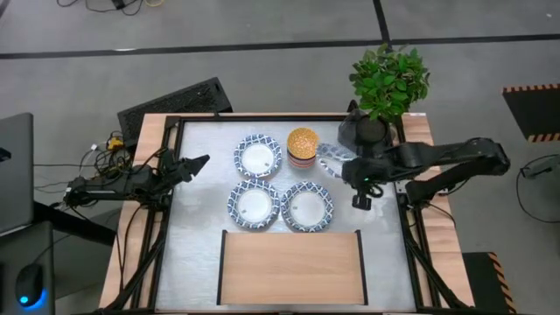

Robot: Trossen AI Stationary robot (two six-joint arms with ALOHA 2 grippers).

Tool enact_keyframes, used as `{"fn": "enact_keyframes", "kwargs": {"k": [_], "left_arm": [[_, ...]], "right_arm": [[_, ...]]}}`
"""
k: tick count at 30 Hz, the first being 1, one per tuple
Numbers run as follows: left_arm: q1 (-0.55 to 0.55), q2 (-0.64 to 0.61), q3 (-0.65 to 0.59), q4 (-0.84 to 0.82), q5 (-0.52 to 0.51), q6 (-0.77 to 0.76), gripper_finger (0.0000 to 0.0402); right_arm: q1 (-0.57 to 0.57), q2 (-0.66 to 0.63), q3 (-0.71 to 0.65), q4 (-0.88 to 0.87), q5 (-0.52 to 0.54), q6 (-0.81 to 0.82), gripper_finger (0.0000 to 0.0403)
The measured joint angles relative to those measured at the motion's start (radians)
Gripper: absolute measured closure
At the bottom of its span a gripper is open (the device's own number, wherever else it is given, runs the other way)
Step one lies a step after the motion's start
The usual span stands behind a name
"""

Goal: Place and stack plates onto a shelf
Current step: Put the top right white plate on the shelf

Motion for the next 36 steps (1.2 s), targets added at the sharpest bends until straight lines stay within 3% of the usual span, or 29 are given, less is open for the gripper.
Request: {"fn": "enact_keyframes", "kwargs": {"k": [7, 13, 18, 30, 36], "left_arm": [[0.000, 0.000, 0.000, 0.001, 0.018, -0.102, 0.0273], [0.000, 0.000, 0.000, 0.022, 0.137, -0.128, 0.0273], [0.000, -0.002, 0.000, 0.046, 0.226, -0.173, 0.0273], [0.000, -0.002, 0.000, 0.026, 0.297, -0.223, 0.0273], [0.000, -0.001, 0.000, 0.010, 0.297, -0.222, 0.0273]], "right_arm": [[0.094, -0.001, 0.098, 0.262, -0.003, -0.236, 0.0382], [0.188, 0.080, 0.100, 0.430, -0.004, -0.592, 0.0372], [0.240, 0.176, 0.115, 0.545, -0.003, -0.719, 0.0382], [0.349, 0.422, 0.334, 0.526, 0.001, -1.020, 0.0381], [0.402, 0.515, 0.377, 0.489, 0.113, -1.162, 0.0374]]}}
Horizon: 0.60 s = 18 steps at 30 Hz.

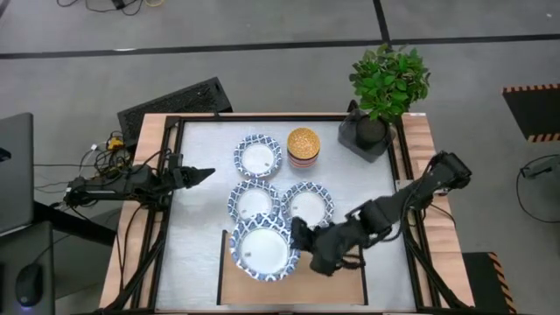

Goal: Place and stack plates onto a shelf
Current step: Put the top right white plate on the shelf

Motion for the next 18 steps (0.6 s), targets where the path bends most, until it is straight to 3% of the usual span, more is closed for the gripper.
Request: {"fn": "enact_keyframes", "kwargs": {"k": [11, 18], "left_arm": [[0.000, 0.000, 0.000, -0.011, 0.000, -0.024, 0.0273], [0.000, 0.000, 0.000, -0.034, -0.013, -0.024, 0.0273]], "right_arm": [[0.044, 0.099, 0.002, -0.002, 0.105, -0.229, 0.0377], [0.059, 0.101, 0.003, 0.020, 0.101, -0.253, 0.0363]]}}
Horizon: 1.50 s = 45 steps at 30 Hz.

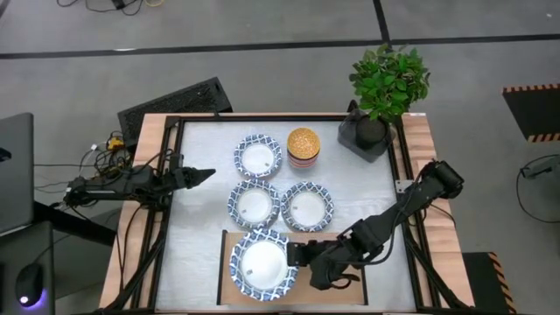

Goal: Place and stack plates onto a shelf
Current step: Put the top right white plate on the shelf

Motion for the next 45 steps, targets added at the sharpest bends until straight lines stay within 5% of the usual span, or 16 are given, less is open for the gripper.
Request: {"fn": "enact_keyframes", "kwargs": {"k": [10, 31, 45], "left_arm": [[0.000, 0.000, 0.000, -0.018, -0.007, -0.009, 0.0273], [0.000, 0.000, 0.000, -0.022, 0.014, 0.003, 0.0273], [0.000, 0.000, 0.000, -0.022, 0.014, 0.001, 0.0273]], "right_arm": [[-0.007, 0.000, 0.000, 0.000, -0.002, 0.033, 0.0362], [-0.034, 0.000, 0.000, 0.059, -0.111, 0.149, 0.0258], [-0.017, 0.000, 0.000, 0.088, -0.111, 0.503, 0.0223]]}}
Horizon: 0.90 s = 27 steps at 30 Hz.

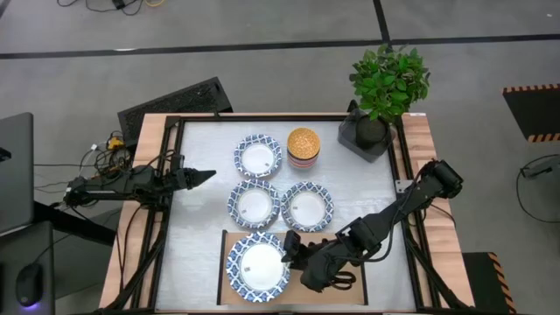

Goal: Place and stack plates onto a shelf
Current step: Put the top right white plate on the shelf, then stack the right white plate on top of the white plate on the shelf

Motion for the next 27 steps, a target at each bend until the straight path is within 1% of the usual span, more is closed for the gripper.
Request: {"fn": "enact_keyframes", "kwargs": {"k": [4, 11, 13, 17, 21, 24, 27], "left_arm": [[0.000, 0.000, 0.000, 0.000, 0.000, 0.001, 0.0273], [0.000, 0.000, 0.000, 0.000, 0.000, 0.001, 0.0273], [0.000, 0.000, 0.000, 0.000, 0.000, 0.001, 0.0273], [0.000, 0.000, 0.000, -0.001, 0.001, 0.002, 0.0273], [0.000, 0.000, 0.000, -0.004, 0.001, 0.002, 0.0273], [0.000, 0.000, 0.000, -0.009, 0.001, 0.001, 0.0273], [0.000, 0.000, 0.000, -0.010, 0.000, 0.000, 0.0273]], "right_arm": [[-0.001, 0.000, 0.002, 0.013, 0.000, 0.129, 0.0223], [-0.008, -0.002, 0.019, -0.065, 0.000, 0.402, 0.0223], [-0.014, -0.002, 0.019, -0.104, 0.003, 0.510, 0.0223], [-0.044, -0.003, 0.019, -0.180, 0.004, 0.779, 0.0223], [-0.086, -0.050, 0.018, -0.287, 0.002, 0.969, 0.0223], [-0.122, -0.107, 0.018, -0.370, 0.002, 1.078, 0.0223], [-0.162, -0.178, 0.018, -0.476, 0.002, 1.244, 0.0223]]}}
